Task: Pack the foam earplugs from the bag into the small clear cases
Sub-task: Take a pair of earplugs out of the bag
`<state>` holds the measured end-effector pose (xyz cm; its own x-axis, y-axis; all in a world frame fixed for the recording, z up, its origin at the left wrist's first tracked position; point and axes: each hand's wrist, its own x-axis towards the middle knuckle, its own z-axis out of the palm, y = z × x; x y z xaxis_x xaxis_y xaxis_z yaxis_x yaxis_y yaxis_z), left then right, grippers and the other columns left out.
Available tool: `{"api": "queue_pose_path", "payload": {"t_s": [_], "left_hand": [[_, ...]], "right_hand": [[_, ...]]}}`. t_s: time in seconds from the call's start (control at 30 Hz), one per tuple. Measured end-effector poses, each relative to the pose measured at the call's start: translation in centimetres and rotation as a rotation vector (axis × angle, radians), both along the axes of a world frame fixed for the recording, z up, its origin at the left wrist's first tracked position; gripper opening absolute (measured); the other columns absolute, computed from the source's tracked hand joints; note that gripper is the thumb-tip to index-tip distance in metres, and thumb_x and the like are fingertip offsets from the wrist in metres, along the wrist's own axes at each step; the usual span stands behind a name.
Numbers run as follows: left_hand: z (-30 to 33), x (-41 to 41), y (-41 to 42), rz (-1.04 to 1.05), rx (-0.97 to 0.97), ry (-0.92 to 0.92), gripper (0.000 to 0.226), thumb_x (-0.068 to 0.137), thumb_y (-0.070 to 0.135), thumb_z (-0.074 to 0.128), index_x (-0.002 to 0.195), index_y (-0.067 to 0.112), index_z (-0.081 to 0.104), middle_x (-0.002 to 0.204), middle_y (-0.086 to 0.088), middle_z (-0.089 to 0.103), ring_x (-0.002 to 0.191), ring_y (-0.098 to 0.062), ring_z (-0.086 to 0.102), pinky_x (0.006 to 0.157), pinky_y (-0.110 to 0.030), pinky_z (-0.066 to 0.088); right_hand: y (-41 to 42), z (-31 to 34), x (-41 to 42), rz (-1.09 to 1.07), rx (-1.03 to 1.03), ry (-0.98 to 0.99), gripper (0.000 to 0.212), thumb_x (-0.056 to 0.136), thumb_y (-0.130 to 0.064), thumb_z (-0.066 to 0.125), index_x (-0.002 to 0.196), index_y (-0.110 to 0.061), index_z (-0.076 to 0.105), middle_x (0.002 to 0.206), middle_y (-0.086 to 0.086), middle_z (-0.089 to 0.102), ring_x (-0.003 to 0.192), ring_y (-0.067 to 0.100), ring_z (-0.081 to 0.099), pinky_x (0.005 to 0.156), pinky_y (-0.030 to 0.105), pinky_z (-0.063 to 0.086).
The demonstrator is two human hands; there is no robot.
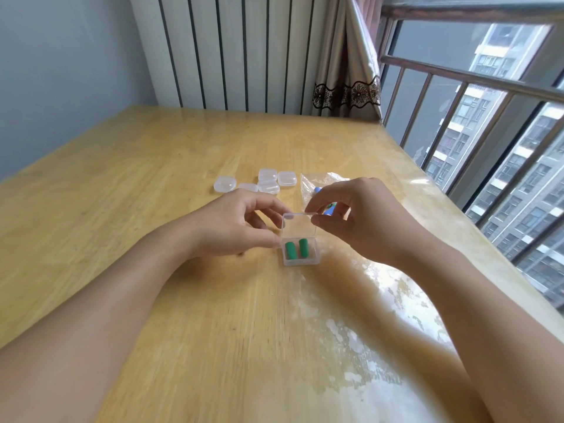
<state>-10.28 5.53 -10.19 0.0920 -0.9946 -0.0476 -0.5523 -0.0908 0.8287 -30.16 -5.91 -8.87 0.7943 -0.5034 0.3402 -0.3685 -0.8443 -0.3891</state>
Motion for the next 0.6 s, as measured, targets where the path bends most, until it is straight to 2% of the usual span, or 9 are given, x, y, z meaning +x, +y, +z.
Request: {"api": "queue_pose_path", "payload": {"t_s": [0.07, 0.13, 0.23, 0.37, 0.47, 0.53, 0.6], "left_hand": [[0.1, 0.1, 0.3, -0.043, 0.021, -0.029, 0.048, 0.069, 0.029, 0.09, 0.111, 0.041, 0.069, 0.107, 0.019, 0.066, 0.084, -0.005, 0.063, 0.063, -0.021, 0.052], [-0.1, -0.4, 0.2, -0.054, 0.017, -0.17, 0.063, 0.056, 0.04, 0.095, 0.111, 0.044, 0.065, 0.106, 0.025, 0.064, 0.087, -0.005, 0.062, 0.068, -0.02, 0.051], [-0.9, -1.3, -0.2, -0.039, -0.056, -0.28, 0.064, 0.053, 0.042, 0.094, 0.109, 0.045, 0.061, 0.105, 0.018, 0.065, 0.085, -0.01, 0.062, 0.071, -0.025, 0.053], [-1.6, -1.7, -0.5, -0.024, -0.138, -0.218, 0.043, 0.059, 0.032, 0.084, 0.098, 0.041, 0.067, 0.087, 0.002, 0.072, 0.076, -0.015, 0.065, 0.059, -0.025, 0.05], [-1.4, -1.7, -0.5, 0.014, -0.17, -0.106, 0.032, 0.068, 0.015, 0.084, 0.093, 0.031, 0.073, 0.075, 0.013, 0.07, 0.068, -0.012, 0.062, 0.058, -0.02, 0.05], [-1.2, -1.5, -0.7, 0.039, -0.177, 0.004, 0.029, 0.07, 0.014, 0.086, 0.093, 0.027, 0.074, 0.072, 0.018, 0.068, 0.068, -0.009, 0.06, 0.062, -0.024, 0.053], [-1.1, -1.2, -0.8, 0.071, -0.195, 0.135, 0.029, 0.069, 0.016, 0.084, 0.093, 0.028, 0.073, 0.075, 0.018, 0.07, 0.071, -0.009, 0.061, 0.065, -0.028, 0.054]], "right_hand": [[0.1, 0.1, -0.1, 0.002, -0.016, -0.008, 0.01, 0.087, -0.017, 0.076, 0.093, -0.024, 0.078, 0.08, -0.012, 0.072, 0.068, 0.007, 0.064, 0.061, 0.011, 0.045], [0.2, 0.2, -0.2, 0.011, -0.016, -0.019, 0.01, 0.085, -0.015, 0.078, 0.09, -0.023, 0.079, 0.072, -0.018, 0.066, 0.065, 0.006, 0.064, 0.061, 0.009, 0.045], [0.4, 0.2, -0.1, 0.028, -0.025, -0.033, 0.007, 0.083, -0.016, 0.08, 0.086, -0.022, 0.079, 0.069, -0.02, 0.064, 0.063, 0.004, 0.063, 0.06, 0.009, 0.045], [0.3, 0.4, -0.3, 0.053, -0.038, -0.001, 0.008, 0.082, -0.015, 0.079, 0.086, -0.022, 0.079, 0.072, -0.016, 0.068, 0.065, 0.003, 0.064, 0.061, 0.011, 0.047], [0.2, 0.8, -0.8, 0.135, 0.037, 0.06, 0.018, 0.079, -0.019, 0.077, 0.096, -0.025, 0.078, 0.075, -0.024, 0.064, 0.075, 0.006, 0.065, 0.062, 0.01, 0.046], [0.0, 0.8, -0.9, 0.164, 0.061, 0.086, 0.033, 0.074, -0.027, 0.081, 0.106, -0.029, 0.075, 0.085, -0.023, 0.066, 0.084, 0.005, 0.063, 0.066, 0.013, 0.047], [0.0, 0.3, -0.6, 0.15, -0.007, 0.052, 0.044, 0.07, -0.031, 0.086, 0.112, -0.029, 0.073, 0.093, -0.019, 0.066, 0.084, 0.001, 0.059, 0.07, 0.017, 0.049]]}}
